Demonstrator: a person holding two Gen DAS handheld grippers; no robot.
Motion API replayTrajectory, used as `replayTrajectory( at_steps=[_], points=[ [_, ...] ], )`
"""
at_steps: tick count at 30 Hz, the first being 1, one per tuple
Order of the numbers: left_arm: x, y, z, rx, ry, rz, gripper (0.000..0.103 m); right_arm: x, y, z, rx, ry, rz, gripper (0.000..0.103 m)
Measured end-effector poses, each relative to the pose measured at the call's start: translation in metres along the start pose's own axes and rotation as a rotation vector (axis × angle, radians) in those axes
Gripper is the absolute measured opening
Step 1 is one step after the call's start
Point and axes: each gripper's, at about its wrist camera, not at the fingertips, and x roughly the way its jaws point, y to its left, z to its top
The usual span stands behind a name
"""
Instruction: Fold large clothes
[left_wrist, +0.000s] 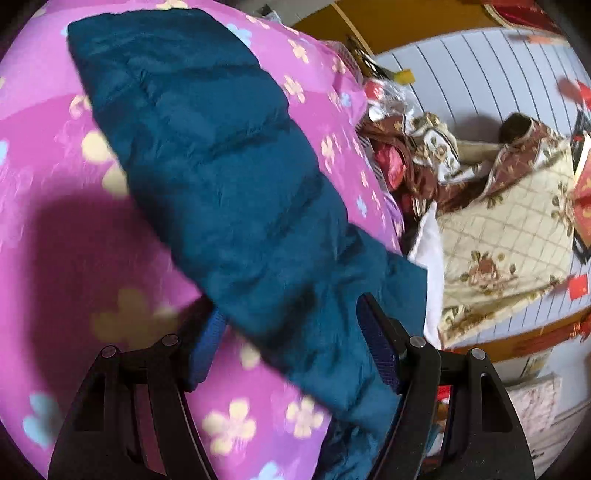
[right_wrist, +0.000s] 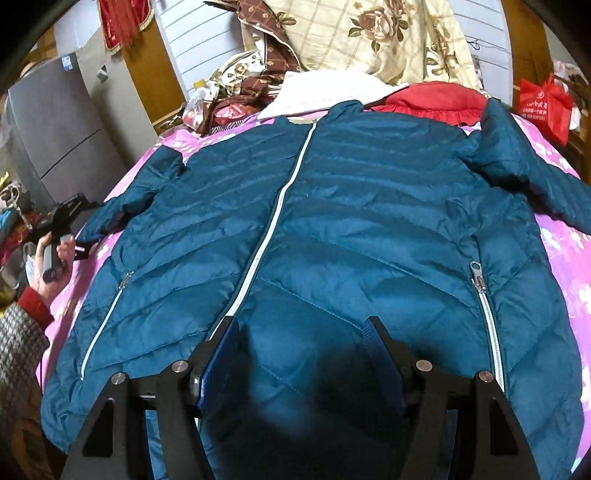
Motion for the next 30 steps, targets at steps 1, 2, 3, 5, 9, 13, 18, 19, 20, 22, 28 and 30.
replayTrajectory(
  at_steps=[1, 2, 3, 5, 9, 13, 18, 19, 20, 22, 28, 30],
  points=[
    [0.001, 0.000, 0.005, -0.012, -0.002, 0.006, 0.071, 0.001, 0.001, -0.001, -0.007, 0.001, 0.000, 0.067],
    [0.002, 0.000, 0.012, -0.027, -0.007, 0.018, 0.071, 0.002, 0.001, -0.002, -0.014, 0.001, -0.004, 0.067],
    [0.002, -0.002, 0.017, -0.032, -0.017, 0.042, 0.069, 0.003, 0.002, -0.003, -0.017, 0.001, -0.007, 0.067],
    [0.001, -0.014, 0.024, 0.010, -0.027, 0.107, 0.040, 0.006, 0.002, -0.006, -0.021, -0.002, -0.012, 0.067],
    [-0.011, -0.074, 0.016, 0.217, -0.041, 0.178, 0.016, 0.011, 0.004, -0.012, -0.030, -0.013, -0.027, 0.068],
    [-0.024, -0.147, -0.014, 0.381, -0.057, 0.149, 0.015, 0.011, 0.003, -0.014, -0.030, -0.020, -0.024, 0.068],
    [-0.020, -0.259, -0.105, 0.611, 0.034, -0.022, 0.015, -0.016, -0.017, -0.013, 0.067, -0.057, 0.039, 0.067],
    [-0.016, -0.277, -0.128, 0.657, 0.064, -0.055, 0.015, -0.027, -0.023, -0.012, 0.083, -0.081, 0.033, 0.067],
    [-0.011, -0.295, -0.160, 0.716, 0.107, -0.088, 0.015, -0.039, -0.031, -0.012, 0.098, -0.108, 0.017, 0.067],
    [0.002, -0.316, -0.218, 0.809, 0.187, -0.102, 0.020, -0.059, -0.045, -0.011, 0.126, -0.151, -0.019, 0.067],
    [0.028, -0.293, -0.372, 1.052, 0.341, -0.015, 0.051, -0.111, -0.100, -0.017, 0.256, -0.219, -0.112, 0.067],
    [0.021, -0.266, -0.392, 1.036, 0.393, -0.038, 0.051, -0.121, -0.106, -0.021, 0.267, -0.223, -0.125, 0.067]
  ],
)
